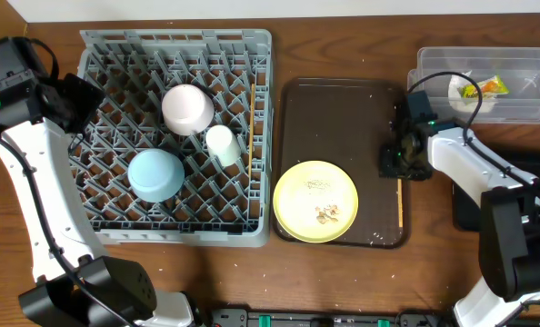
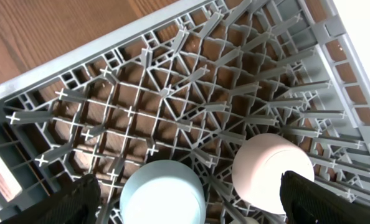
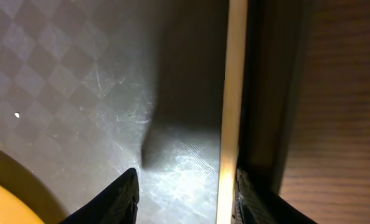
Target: Sort waste into correct bins and load items into the dishwasher
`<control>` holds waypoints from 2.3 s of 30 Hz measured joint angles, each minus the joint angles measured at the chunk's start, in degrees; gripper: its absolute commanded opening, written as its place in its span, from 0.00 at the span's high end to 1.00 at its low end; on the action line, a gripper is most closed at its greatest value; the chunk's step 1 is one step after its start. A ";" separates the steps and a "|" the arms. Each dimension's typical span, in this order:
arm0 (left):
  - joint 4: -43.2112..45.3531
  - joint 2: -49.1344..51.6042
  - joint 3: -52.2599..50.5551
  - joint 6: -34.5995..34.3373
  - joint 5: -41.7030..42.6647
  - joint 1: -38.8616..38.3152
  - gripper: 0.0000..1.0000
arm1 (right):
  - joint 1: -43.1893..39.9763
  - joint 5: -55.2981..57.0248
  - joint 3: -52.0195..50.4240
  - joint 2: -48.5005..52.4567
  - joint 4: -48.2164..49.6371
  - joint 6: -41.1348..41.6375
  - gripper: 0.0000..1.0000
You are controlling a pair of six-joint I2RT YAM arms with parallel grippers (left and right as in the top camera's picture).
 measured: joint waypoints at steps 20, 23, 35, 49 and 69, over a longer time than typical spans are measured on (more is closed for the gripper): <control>-0.09 0.00 0.00 0.00 0.00 0.00 0.07 | 0.42 6.29 -3.93 -2.01 4.98 4.66 0.99; -0.09 0.00 0.00 0.00 0.00 0.00 0.07 | 0.42 6.58 -2.45 -1.40 3.69 4.66 0.99; -0.11 0.00 0.00 0.00 0.02 0.00 0.07 | 0.42 -1.36 21.00 -0.37 0.11 4.87 0.99; -1.40 0.00 0.00 0.00 0.02 0.00 0.07 | 12.37 -16.22 25.79 4.00 33.51 18.03 0.99; -2.99 0.00 0.00 0.00 -0.02 0.00 0.07 | 22.64 -14.80 25.79 12.70 34.60 25.88 0.50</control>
